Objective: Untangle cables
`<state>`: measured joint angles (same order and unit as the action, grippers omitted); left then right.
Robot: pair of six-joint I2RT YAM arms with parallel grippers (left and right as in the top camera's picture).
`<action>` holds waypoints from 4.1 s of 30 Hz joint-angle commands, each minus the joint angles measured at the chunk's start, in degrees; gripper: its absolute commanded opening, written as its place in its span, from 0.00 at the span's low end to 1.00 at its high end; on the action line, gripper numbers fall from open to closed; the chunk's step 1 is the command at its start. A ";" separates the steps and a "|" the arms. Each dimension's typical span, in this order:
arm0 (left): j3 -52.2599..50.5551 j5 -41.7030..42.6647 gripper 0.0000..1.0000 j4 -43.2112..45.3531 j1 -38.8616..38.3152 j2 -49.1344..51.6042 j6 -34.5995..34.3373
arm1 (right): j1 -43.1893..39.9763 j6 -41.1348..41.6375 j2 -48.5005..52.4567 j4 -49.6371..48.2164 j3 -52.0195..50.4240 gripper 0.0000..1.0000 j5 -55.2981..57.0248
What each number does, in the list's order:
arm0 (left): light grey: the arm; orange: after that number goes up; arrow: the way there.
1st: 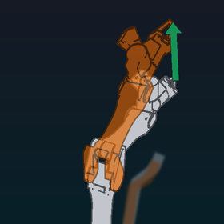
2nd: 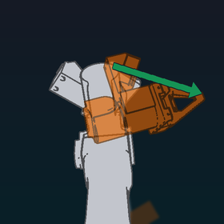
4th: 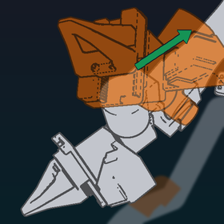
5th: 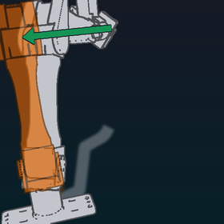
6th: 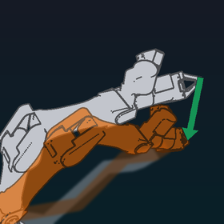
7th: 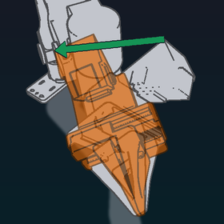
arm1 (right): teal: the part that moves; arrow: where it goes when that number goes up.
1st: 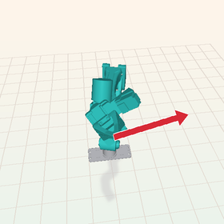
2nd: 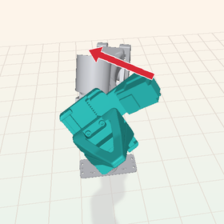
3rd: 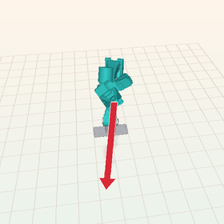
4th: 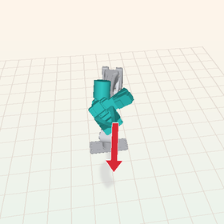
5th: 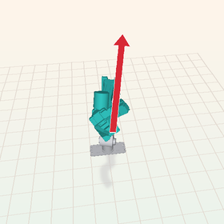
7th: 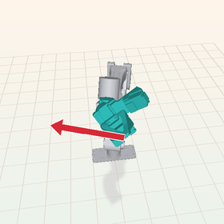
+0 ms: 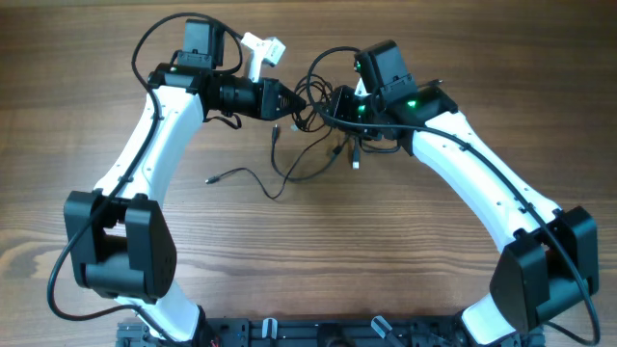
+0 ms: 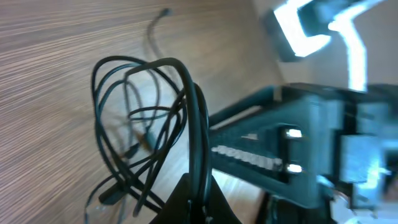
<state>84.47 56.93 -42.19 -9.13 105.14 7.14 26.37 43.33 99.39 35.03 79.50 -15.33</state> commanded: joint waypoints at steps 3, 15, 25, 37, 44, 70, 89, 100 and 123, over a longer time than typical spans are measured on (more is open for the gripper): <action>-0.15 7.65 0.04 -0.46 -0.15 0.63 3.17 | -0.07 2.32 1.09 -0.52 0.63 0.48 -4.22; -0.17 7.78 0.04 -1.55 -0.15 0.63 3.21 | -0.09 11.67 2.95 -7.04 0.63 0.34 -8.70; -0.15 10.16 0.04 -2.38 -1.31 0.63 3.19 | -0.09 11.69 3.02 -7.15 0.63 0.05 -8.50; -0.15 -7.08 0.04 -2.40 1.29 0.63 -1.66 | -3.23 -6.05 -4.39 -6.91 0.66 0.04 -19.04; -0.17 -9.51 0.04 -2.40 3.54 0.63 -3.76 | -7.72 -10.40 -11.30 -1.27 0.63 0.04 -10.56; 46.31 -41.44 0.04 -10.73 -2.67 -8.44 -17.00 | -7.69 -11.63 -10.47 9.60 0.63 0.97 11.45; 46.80 -43.06 0.04 -20.63 -4.92 -6.38 -21.53 | -7.69 -11.85 -10.47 -5.16 0.63 0.77 -23.69; 46.80 -30.84 0.04 -36.50 -5.07 0.26 -16.20 | -7.63 12.39 -10.47 -16.33 0.63 0.40 -25.68; 37.13 -45.48 0.04 -34.88 -11.08 17.94 -28.57 | -7.69 -3.08 -10.47 0.85 0.63 0.22 -7.74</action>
<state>127.79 12.12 -74.08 -18.96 116.20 -20.51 18.81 41.85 88.68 35.86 79.50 -27.07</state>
